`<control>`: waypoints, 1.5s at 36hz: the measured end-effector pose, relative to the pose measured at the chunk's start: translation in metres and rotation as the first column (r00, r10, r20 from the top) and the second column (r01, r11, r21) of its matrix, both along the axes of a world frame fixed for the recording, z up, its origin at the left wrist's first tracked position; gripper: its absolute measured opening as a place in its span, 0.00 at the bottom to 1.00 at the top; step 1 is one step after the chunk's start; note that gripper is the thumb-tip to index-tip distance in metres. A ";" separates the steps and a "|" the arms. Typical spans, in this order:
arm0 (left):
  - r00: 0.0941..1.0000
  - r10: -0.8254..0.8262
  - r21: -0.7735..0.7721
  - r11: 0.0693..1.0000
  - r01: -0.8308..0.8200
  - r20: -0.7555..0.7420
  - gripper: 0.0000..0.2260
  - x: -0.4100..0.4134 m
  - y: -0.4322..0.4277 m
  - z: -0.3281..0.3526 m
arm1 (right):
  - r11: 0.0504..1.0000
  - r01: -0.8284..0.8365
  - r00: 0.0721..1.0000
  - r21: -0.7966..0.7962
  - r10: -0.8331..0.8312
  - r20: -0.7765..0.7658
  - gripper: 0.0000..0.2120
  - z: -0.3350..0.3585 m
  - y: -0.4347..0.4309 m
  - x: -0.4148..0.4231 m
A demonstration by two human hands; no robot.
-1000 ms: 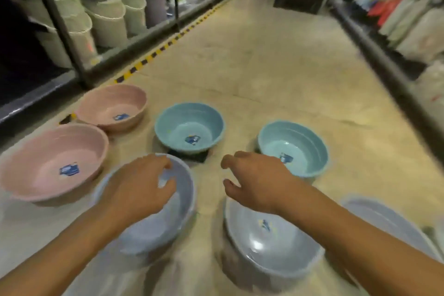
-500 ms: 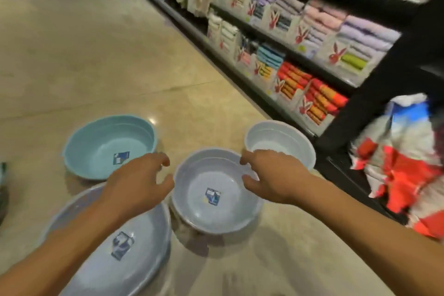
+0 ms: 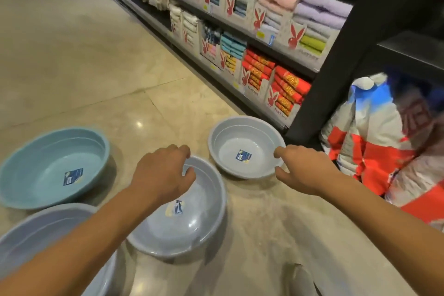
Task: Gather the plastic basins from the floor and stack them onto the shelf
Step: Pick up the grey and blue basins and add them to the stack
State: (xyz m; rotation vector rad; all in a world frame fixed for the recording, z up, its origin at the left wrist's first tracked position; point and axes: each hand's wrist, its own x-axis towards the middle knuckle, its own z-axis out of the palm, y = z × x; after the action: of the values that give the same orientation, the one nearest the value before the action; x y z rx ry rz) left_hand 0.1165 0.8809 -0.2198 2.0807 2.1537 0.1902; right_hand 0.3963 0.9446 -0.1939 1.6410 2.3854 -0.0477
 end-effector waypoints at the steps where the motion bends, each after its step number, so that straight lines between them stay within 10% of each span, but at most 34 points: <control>1: 1.000 0.005 0.000 1.000 -0.005 -0.010 0.18 0.007 0.010 -0.003 | 1.000 0.003 1.000 0.003 -0.003 -0.009 0.18 -0.006 0.013 0.005; 29: 0.898 0.425 -0.260 0.859 -0.440 -0.114 0.29 0.072 0.246 -0.211 | 0.943 0.180 0.843 -0.278 -0.294 -0.450 0.24 -0.255 0.270 0.113; 45: 0.761 0.407 -0.095 0.903 -0.419 0.506 0.35 0.040 0.212 -0.193 | 0.973 0.151 0.686 -0.175 -0.231 -0.690 0.32 -0.224 0.255 0.103; 54: 0.737 0.345 0.108 0.865 -0.491 0.581 0.27 -0.014 0.144 -0.103 | 0.995 0.071 0.674 0.066 0.001 -0.739 0.28 -0.125 0.219 0.045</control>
State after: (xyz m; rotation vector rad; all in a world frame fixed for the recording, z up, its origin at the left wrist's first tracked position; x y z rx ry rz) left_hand 0.1029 1.0252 -0.3232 1.3317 2.2489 1.0314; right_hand 0.4412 1.1639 -0.3187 1.9787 2.9456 -0.7772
